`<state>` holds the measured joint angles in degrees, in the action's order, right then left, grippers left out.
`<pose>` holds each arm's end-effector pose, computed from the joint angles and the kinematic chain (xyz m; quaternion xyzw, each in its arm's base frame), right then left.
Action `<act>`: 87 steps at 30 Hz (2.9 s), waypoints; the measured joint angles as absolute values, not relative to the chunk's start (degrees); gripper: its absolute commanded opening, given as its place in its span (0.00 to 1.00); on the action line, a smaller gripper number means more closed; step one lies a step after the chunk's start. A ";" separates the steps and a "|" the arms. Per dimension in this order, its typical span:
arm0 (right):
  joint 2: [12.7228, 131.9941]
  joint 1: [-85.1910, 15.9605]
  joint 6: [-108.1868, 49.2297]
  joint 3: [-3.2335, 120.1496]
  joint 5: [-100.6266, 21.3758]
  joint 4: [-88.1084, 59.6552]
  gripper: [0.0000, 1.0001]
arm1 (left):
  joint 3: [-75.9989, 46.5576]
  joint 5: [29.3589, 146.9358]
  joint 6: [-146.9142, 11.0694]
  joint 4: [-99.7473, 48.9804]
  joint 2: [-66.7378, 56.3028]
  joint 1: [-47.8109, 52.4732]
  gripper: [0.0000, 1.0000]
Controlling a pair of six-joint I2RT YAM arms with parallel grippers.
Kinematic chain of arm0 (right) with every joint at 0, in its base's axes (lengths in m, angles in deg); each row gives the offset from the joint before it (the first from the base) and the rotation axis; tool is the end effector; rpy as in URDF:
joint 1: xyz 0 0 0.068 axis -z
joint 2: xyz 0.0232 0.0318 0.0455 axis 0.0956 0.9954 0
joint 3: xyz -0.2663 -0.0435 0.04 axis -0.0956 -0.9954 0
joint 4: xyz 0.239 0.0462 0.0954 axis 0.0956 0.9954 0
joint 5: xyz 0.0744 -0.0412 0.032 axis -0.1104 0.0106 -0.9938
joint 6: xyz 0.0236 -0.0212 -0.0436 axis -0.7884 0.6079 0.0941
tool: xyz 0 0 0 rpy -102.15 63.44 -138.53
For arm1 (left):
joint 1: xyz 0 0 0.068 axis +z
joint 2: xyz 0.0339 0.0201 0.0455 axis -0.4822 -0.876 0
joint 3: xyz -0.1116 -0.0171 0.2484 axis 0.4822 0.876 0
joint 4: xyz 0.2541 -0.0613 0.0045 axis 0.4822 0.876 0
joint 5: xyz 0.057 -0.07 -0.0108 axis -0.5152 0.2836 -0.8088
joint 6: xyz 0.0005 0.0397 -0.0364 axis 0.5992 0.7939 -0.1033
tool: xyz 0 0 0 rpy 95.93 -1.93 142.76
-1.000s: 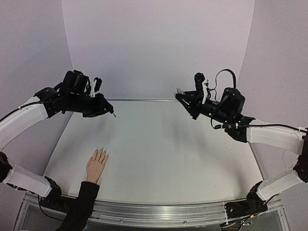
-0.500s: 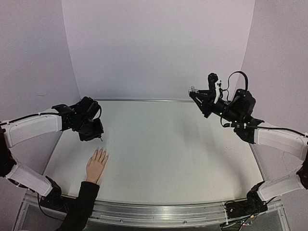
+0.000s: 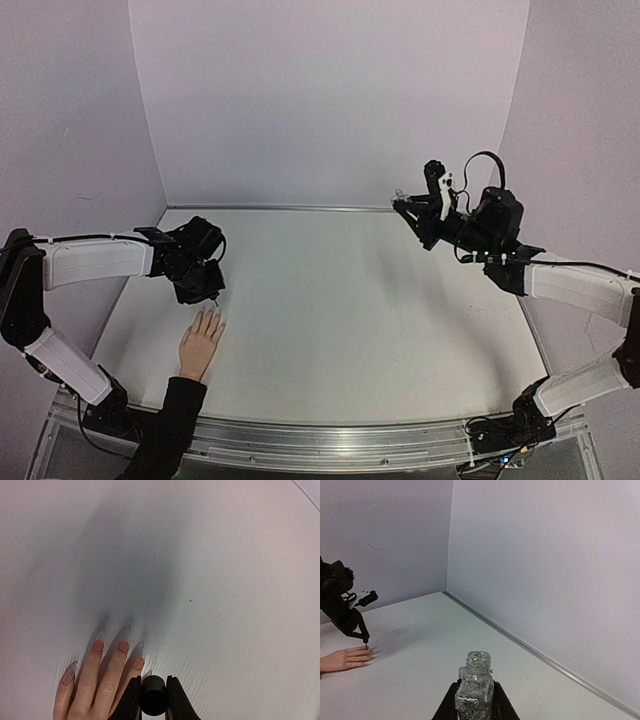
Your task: Paint the nails
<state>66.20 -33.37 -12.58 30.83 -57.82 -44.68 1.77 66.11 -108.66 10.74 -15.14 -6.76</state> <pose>0.2604 0.1554 0.3164 -0.3716 0.5821 0.2615 0.6743 0.2402 -0.1613 0.2103 -0.1676 0.9525 -0.0729 0.2438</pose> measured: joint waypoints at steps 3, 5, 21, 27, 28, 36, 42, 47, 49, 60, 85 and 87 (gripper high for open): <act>66.36 -33.37 -12.32 30.83 -57.83 -44.66 0.00 | 1.77 66.15 -108.64 10.22 -15.74 -6.76 0.00; 66.54 -33.37 -12.18 30.83 -57.83 -44.64 0.00 | 1.77 66.15 -108.66 9.80 -16.50 -6.76 0.00; 67.76 -33.37 -11.94 30.83 -57.87 -44.04 0.00 | 1.70 66.06 -108.85 9.84 -20.14 -6.56 0.00; 67.96 -33.37 -11.94 30.83 -57.96 -43.86 0.00 | 1.64 65.94 -108.85 9.88 -20.82 -6.46 0.00; 67.99 -33.37 -11.94 30.83 -57.98 -43.88 0.00 | 1.64 65.86 -108.85 9.89 -20.86 -6.46 0.00; 68.14 -33.37 -11.96 30.83 -58.27 -43.86 0.00 | 1.59 65.52 -108.83 10.19 -21.03 -6.26 0.00; 68.23 -33.37 -11.99 30.85 -58.48 -43.85 0.00 | 1.57 65.52 -108.82 10.14 -21.08 -6.20 0.00; 68.26 -33.37 -12.01 30.98 -58.55 -43.86 0.00 | 1.55 65.52 -108.75 10.13 -21.10 -6.20 0.00; 68.34 -33.37 -12.03 31.03 -58.64 -43.84 0.00 | 1.48 65.52 -108.72 10.15 -21.21 -6.20 0.00; 68.73 -33.37 -12.22 31.04 -59.01 -43.85 0.00 | 1.20 65.43 -108.65 10.08 -22.17 -6.20 0.00; 69.12 -33.37 -12.42 31.05 -59.96 -43.84 0.00 | 0.43 64.71 -107.35 9.67 -23.00 -5.98 0.00; 69.12 -33.37 -12.45 31.05 -59.97 -43.84 0.00 | 0.43 64.71 -107.35 9.65 -23.00 -5.98 0.00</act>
